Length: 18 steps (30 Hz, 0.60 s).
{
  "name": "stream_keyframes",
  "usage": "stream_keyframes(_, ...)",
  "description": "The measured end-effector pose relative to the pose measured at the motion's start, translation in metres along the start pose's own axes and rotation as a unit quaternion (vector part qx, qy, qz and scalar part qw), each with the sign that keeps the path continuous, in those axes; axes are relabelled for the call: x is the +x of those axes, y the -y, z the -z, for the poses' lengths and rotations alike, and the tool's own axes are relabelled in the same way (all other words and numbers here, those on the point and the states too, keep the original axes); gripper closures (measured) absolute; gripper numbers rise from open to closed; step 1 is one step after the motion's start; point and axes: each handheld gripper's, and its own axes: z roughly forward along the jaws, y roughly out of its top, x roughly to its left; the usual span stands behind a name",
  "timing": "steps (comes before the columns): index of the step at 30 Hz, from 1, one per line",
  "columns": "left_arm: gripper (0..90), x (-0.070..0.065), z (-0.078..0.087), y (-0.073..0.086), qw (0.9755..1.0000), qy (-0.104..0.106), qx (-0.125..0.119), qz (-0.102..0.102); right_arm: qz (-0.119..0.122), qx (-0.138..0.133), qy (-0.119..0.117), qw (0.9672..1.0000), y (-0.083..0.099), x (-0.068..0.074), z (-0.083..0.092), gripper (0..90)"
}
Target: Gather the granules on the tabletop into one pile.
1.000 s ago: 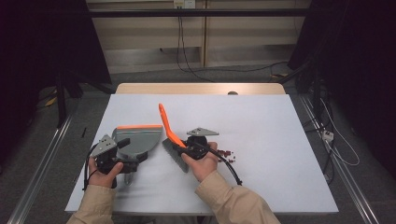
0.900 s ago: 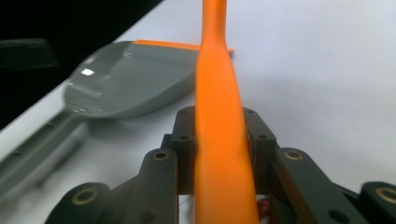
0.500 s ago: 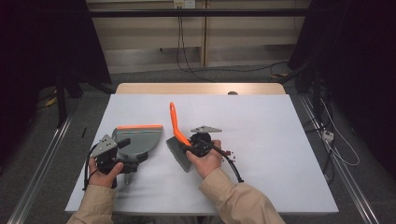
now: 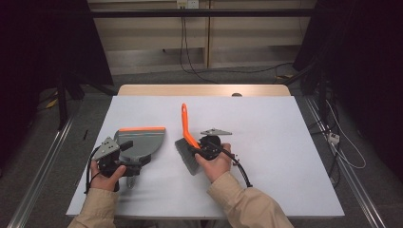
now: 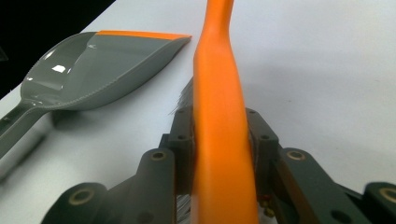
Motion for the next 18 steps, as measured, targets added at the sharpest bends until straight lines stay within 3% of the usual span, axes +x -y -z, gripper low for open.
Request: stream_keyframes(18,5.2,-0.001,0.001,-0.001,1.0,0.0,0.0,-0.004,-0.013,0.003,0.021,0.9997,0.002,-0.011,0.013,69.7)
